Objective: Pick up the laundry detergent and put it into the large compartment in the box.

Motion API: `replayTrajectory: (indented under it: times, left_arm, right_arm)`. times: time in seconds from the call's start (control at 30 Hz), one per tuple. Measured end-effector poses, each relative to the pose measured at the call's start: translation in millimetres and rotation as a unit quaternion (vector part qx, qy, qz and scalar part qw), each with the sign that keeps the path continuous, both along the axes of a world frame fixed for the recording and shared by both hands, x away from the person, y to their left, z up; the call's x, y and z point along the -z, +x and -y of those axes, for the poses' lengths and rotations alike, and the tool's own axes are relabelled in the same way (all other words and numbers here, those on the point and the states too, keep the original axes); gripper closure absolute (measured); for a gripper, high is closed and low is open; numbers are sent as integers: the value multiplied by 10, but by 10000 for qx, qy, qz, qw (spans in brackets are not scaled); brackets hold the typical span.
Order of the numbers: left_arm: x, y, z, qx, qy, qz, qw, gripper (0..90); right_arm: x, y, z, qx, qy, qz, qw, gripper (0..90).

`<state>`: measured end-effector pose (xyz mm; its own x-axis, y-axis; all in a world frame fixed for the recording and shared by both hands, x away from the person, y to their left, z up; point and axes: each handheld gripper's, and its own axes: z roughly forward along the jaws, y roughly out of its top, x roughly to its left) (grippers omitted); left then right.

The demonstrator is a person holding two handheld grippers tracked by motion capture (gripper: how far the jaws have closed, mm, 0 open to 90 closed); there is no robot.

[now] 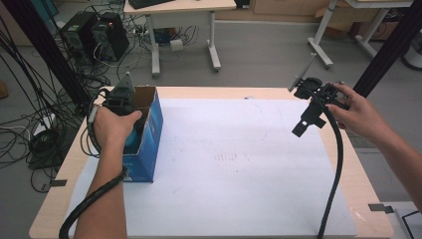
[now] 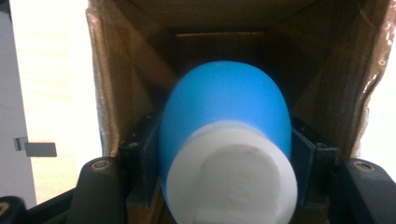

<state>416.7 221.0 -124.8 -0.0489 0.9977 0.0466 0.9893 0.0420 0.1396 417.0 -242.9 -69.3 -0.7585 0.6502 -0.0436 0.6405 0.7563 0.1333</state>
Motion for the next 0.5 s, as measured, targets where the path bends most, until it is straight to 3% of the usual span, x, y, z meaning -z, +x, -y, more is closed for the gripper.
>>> replayTrajectory:
  times: [0.5]
  left_arm:
    - [-250,-162,24,-60,-25,253,9997,267]
  right_arm:
    - [-12,-27,-9,-14,9,5,10000,44]
